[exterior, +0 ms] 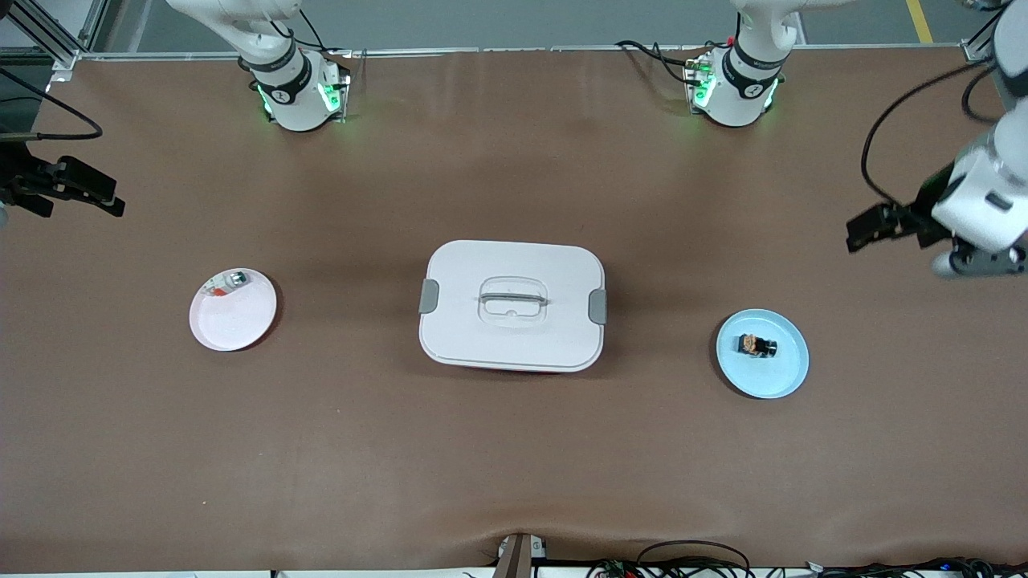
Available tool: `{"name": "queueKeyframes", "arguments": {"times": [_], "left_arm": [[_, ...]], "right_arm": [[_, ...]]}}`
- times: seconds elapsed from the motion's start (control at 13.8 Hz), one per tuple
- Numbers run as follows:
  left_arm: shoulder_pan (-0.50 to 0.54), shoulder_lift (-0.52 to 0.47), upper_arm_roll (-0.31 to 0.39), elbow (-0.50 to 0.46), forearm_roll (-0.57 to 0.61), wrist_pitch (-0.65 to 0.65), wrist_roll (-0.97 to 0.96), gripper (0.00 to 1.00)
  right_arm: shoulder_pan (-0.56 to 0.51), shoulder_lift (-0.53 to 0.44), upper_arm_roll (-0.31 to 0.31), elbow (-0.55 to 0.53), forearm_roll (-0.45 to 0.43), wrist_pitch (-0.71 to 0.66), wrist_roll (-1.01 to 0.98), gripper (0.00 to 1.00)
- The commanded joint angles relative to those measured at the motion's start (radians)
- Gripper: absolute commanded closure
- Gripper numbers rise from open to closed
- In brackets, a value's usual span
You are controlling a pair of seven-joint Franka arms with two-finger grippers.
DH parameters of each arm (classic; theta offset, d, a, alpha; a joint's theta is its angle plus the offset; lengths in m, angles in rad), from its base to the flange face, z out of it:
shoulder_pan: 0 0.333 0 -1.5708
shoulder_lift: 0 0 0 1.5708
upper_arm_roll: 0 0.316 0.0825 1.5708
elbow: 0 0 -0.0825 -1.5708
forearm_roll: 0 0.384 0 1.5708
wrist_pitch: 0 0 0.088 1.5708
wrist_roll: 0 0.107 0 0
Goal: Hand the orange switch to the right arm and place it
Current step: 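Lower the left gripper onto the orange switch on the blue plate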
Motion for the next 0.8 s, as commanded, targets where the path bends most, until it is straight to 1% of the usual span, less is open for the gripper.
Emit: {"name": "queueKeyframes", "arguments": {"times": [0.0,0.14,0.29,0.43,0.72], "left_arm": [[0.008,0.087,-0.001,-0.018,0.002,0.103,0.012,0.00],[0.010,0.126,-0.001,-0.070,0.002,0.183,0.015,0.00],[0.008,0.137,-0.002,-0.171,0.003,0.339,0.018,0.00],[0.007,0.155,-0.002,-0.260,0.008,0.488,0.081,0.00],[0.005,0.233,-0.001,-0.274,0.009,0.542,0.104,0.00]], "right_arm": [[-0.011,0.009,0.005,0.022,-0.005,-0.012,-0.002,0.00],[-0.011,0.009,0.005,0.022,-0.005,-0.012,-0.002,0.00],[-0.011,0.009,0.005,0.023,-0.005,-0.012,-0.002,0.00],[-0.011,0.009,0.005,0.025,-0.006,-0.012,-0.002,0.00],[-0.010,0.009,0.005,0.025,-0.008,-0.012,0.003,0.00]]}}
